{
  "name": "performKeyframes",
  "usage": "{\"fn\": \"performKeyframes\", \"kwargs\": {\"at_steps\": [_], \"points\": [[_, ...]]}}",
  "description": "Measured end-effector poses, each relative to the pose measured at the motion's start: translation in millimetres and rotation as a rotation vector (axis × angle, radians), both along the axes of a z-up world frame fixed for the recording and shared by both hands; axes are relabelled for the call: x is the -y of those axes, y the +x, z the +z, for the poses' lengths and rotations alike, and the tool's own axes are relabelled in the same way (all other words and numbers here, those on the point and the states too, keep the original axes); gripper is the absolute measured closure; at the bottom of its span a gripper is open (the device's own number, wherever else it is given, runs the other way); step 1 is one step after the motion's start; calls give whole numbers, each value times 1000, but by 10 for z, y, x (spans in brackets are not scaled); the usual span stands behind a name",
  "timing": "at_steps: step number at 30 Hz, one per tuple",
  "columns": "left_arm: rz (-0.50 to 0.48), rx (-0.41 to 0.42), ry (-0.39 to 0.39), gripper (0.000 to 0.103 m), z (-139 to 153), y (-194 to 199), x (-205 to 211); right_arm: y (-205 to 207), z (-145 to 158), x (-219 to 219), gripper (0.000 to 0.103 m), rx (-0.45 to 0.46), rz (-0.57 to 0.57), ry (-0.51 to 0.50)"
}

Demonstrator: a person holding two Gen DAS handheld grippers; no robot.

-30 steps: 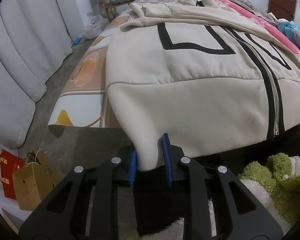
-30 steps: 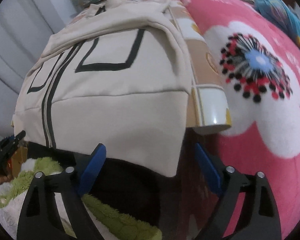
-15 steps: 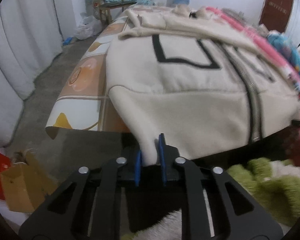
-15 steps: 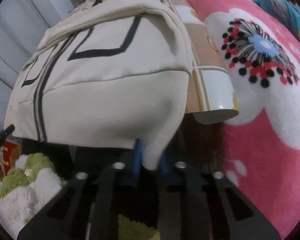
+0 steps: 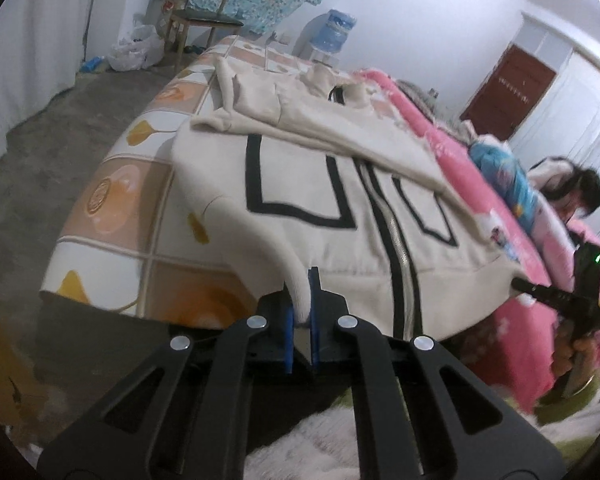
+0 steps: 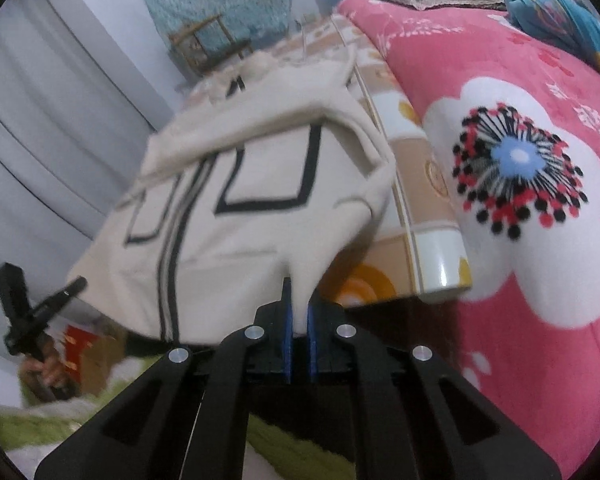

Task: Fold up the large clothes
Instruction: 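Grasp the hem edge with both tools and lift it, then fold the hem up over the jacket body with both tools and release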

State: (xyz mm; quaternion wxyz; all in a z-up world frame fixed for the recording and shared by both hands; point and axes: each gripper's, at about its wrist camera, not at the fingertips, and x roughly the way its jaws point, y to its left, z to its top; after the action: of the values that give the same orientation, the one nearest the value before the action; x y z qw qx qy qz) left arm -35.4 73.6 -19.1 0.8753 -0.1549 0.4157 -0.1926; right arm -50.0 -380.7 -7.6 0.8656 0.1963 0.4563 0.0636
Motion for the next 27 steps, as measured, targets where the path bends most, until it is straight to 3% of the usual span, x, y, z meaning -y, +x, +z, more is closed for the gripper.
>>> {"fn": "performKeyframes", "kwargs": {"at_steps": [5, 9, 19, 25, 27], "points": [[35, -16, -100, 98, 13, 233, -94, 179, 79, -7, 97, 54, -9, -1], [58, -7, -104, 98, 21, 372, -103, 329, 128, -18, 97, 87, -16, 0], [120, 27, -199, 98, 129, 835, -264, 856, 234, 71, 97, 140, -28, 4], [210, 8, -143, 93, 41, 1263, -326, 1311, 140, 282, 96, 159, -101, 110], [248, 15, -99, 84, -8, 1397, -329, 1463, 15, 380, 84, 151, -145, 134]]}}
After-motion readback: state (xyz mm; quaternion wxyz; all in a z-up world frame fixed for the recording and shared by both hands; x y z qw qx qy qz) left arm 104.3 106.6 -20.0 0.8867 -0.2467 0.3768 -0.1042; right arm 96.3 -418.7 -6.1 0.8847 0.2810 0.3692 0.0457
